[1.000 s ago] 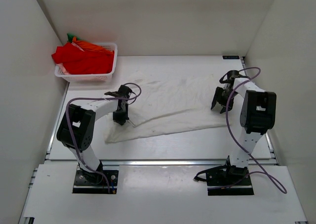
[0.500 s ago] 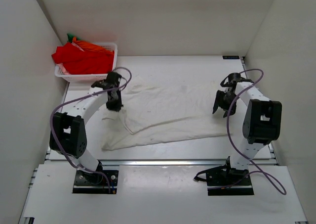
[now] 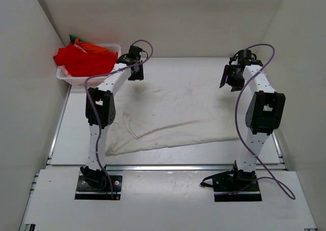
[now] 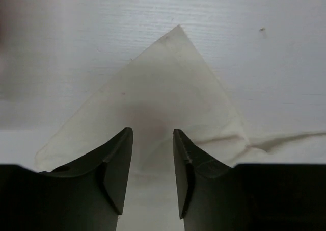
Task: Fold and stack the t-shirts
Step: Grap the side of the flattened tshirt furthest away from the robot with both arms
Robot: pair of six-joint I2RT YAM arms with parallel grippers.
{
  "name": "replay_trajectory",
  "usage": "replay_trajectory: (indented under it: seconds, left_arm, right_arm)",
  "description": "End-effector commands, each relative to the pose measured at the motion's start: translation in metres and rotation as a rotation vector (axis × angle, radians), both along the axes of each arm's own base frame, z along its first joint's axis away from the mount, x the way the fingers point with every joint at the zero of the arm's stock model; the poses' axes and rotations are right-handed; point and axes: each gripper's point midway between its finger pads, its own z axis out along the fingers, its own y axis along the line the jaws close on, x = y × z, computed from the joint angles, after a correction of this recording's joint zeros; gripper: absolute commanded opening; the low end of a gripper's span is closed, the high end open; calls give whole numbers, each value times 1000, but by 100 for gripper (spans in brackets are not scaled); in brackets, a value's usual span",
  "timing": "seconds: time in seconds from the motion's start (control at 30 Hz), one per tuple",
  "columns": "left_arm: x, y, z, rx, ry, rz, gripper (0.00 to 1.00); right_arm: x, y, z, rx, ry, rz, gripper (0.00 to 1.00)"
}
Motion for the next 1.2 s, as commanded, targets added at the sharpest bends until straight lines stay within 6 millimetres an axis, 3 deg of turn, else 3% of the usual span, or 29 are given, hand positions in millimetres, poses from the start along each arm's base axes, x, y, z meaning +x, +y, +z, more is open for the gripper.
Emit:
replay_trajectory:
  seconds: [0.0,0.13,0.2,0.23,0.27,0.5,0.6,0.67,0.73,0.93,1.0,1.07,1.1,1.13,1.17]
  left_arm:
    - [19,5,-3,22,-42,16,49]
    - [36,5,-31,40,-22,12,60]
    - [44,0,-36,63,-24,-9,65]
    - [50,-2,-24,63,-51,-13,66]
    - [46,-4,-44,75,-6,-22,66]
    - [49,-10,-55,51,12,-48,63]
    - [45,-9,-62,59,37,-52,67]
    - [40,-8,-66,69,61,-59,76]
    - [38,-10,-67,77,69,-77,79]
    - [37,-15,-66,40,79,-127,80]
    - [36,-13,-71,26,93,-130,76]
    - [32,-17,-75,2,112,-147,64]
    - [35,-16,-73,-14,106,-145,53]
    - [34,-17,-77,-17,116,-152,38]
    - [34,-17,-76,-40,118,-149,30]
  right_arm:
    - [23,8,3,26,-71,19,60]
    - [33,7,-5,43,-76,17,61]
    - [39,7,-9,46,-78,17,61]
    - [38,6,-16,46,-62,21,61]
    - [43,4,-13,50,-79,15,62]
    - [59,-1,-27,66,-63,-3,65]
    - [67,-8,-38,44,-35,-9,66]
    - [73,-7,-48,29,-5,-7,68]
    - [68,-3,-66,19,57,1,68]
    - [70,15,-82,12,83,34,69]
    - [69,17,-87,0,93,49,68]
    - [69,23,-87,-4,95,58,65]
    - [68,25,-91,-9,101,67,61]
    - [67,25,-92,-3,104,61,53]
    - [68,25,-93,-8,103,71,41]
